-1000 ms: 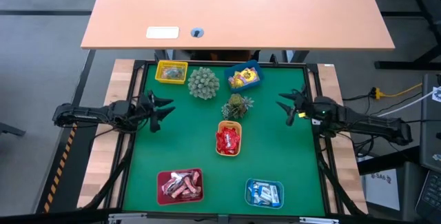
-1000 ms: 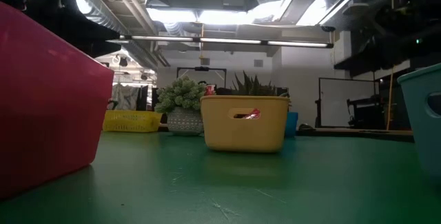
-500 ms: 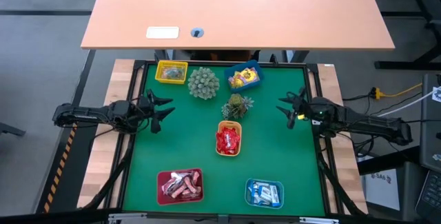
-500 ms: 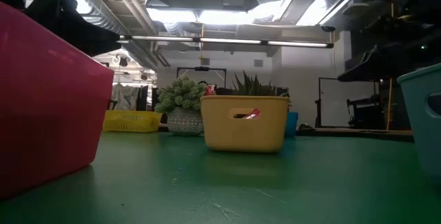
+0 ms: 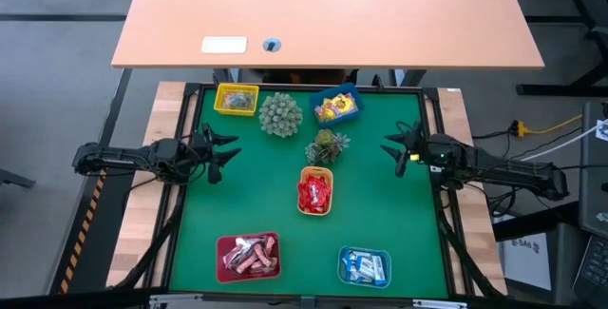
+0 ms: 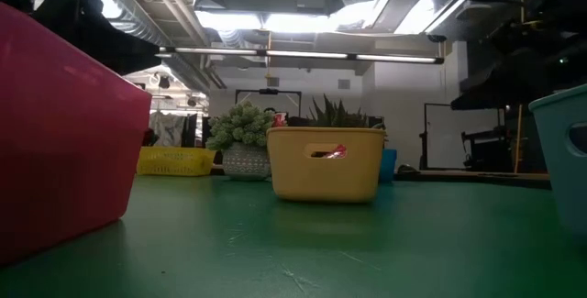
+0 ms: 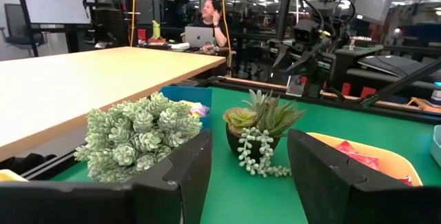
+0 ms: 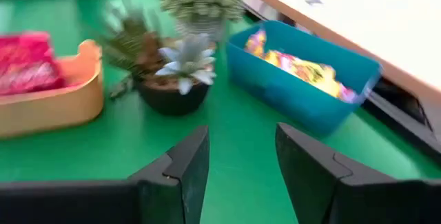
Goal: Sort candy
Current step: Return to Home Position
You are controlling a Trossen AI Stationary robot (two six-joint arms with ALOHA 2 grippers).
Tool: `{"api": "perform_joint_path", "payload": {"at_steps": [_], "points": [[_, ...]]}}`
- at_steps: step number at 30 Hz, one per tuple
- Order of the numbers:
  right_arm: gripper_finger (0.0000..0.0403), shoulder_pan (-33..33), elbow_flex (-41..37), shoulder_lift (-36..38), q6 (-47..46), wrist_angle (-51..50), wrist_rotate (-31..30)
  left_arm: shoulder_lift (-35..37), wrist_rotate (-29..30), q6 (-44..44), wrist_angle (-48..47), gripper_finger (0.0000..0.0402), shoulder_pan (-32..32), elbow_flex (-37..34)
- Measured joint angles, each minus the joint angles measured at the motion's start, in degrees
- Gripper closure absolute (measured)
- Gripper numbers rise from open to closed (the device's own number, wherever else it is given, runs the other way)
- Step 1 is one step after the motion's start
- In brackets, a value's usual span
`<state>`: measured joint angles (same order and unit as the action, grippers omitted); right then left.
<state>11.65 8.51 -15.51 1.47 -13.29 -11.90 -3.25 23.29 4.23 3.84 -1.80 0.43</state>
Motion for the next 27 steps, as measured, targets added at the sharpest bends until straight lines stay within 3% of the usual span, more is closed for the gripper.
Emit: {"api": "perform_joint_path", "payload": {"at_steps": [10,14,27], "points": [[0.0237,0.0,0.0,0.0,-22.9,-0.1,-12.7,0.0,0.0,-0.1,0.0,0.0227,0.0,0.0],[0.0237,0.0,0.0,0.0,-29.0,-0.1,-16.8,-0.1,0.2,-5.0,0.0,0.0227,0.0,0.0],[0.0237,0.0,0.0,-8.0,-35.3,0.9,-15.8,-0.5,0.0,-6.2,0.0,0.0227,0.0,0.0]]}}
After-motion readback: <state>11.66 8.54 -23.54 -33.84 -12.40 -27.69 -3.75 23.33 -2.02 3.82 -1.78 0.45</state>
